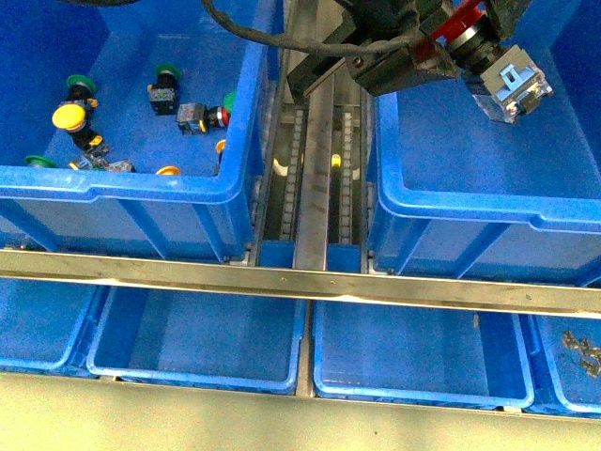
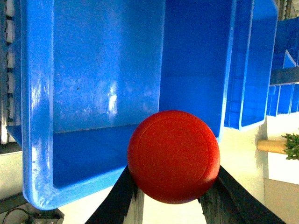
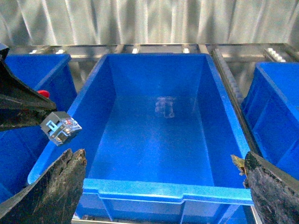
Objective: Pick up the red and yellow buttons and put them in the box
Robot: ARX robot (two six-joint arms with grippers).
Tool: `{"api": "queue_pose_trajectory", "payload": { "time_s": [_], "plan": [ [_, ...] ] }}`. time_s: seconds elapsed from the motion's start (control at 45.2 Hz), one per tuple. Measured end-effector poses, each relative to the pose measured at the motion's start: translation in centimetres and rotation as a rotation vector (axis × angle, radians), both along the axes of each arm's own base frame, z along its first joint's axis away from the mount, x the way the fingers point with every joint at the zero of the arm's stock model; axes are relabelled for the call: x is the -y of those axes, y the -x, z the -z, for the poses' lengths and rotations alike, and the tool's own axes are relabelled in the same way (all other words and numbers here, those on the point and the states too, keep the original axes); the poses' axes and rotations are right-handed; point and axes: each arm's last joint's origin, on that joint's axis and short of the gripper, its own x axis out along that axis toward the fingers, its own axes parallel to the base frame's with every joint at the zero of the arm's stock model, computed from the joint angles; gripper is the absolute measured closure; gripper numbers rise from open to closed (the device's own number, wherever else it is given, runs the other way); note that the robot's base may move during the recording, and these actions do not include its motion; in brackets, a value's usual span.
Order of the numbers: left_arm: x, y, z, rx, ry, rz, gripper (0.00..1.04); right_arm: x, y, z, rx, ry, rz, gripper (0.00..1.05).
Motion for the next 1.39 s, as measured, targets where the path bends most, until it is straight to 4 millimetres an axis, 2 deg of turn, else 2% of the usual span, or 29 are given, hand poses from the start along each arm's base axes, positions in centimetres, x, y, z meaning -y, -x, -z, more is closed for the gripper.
{"api": "queue_pose_trajectory", "payload": {
  "time_s": [0.155,0.265,0.376,0.531,0.619,0.862,1.039,1.393],
  "plan": [
    [0.3,-1.0,-0.1,0.003,-0.04,-0.021,0.8,0.0,0.0,0.0,-0.003,0.0,-0.002,0.06],
    [0.3,-1.8,-0.9,0.03,-0.037,-0.038,0.8,-0.8,-0.6,0.7,-0.314,0.033,-0.136,0.06],
    [0.4,-2.3,-1.7,0.048,-0.035,-0.047,0.8,-2.2,-1.7,1.3,-0.385,0.088,-0.25,0.06],
    [0.5,-2.8,-1.9,0.056,-0.038,-0.061,0.8,-4.3,-3.3,1.0,-0.33,0.167,-0.401,0.06],
    [0.5,-2.9,-1.9,0.057,-0.041,-0.067,0.8,-4.9,-4.4,0.8,-0.29,0.193,-0.428,0.06],
    [1.3,-2.4,-1.5,0.044,-0.059,-0.055,0.8,-7.4,-9.0,1.0,-0.184,0.291,-0.485,0.06],
    [2.2,-1.6,-1.6,0.042,-0.055,-0.03,0.8,-7.1,-11.4,1.4,-0.155,0.338,-0.413,0.06],
    [2.9,-1.2,-1.8,0.044,-0.052,-0.014,0.8,-7.1,-14.3,1.6,-0.103,0.419,-0.363,0.06]
  ]
}}
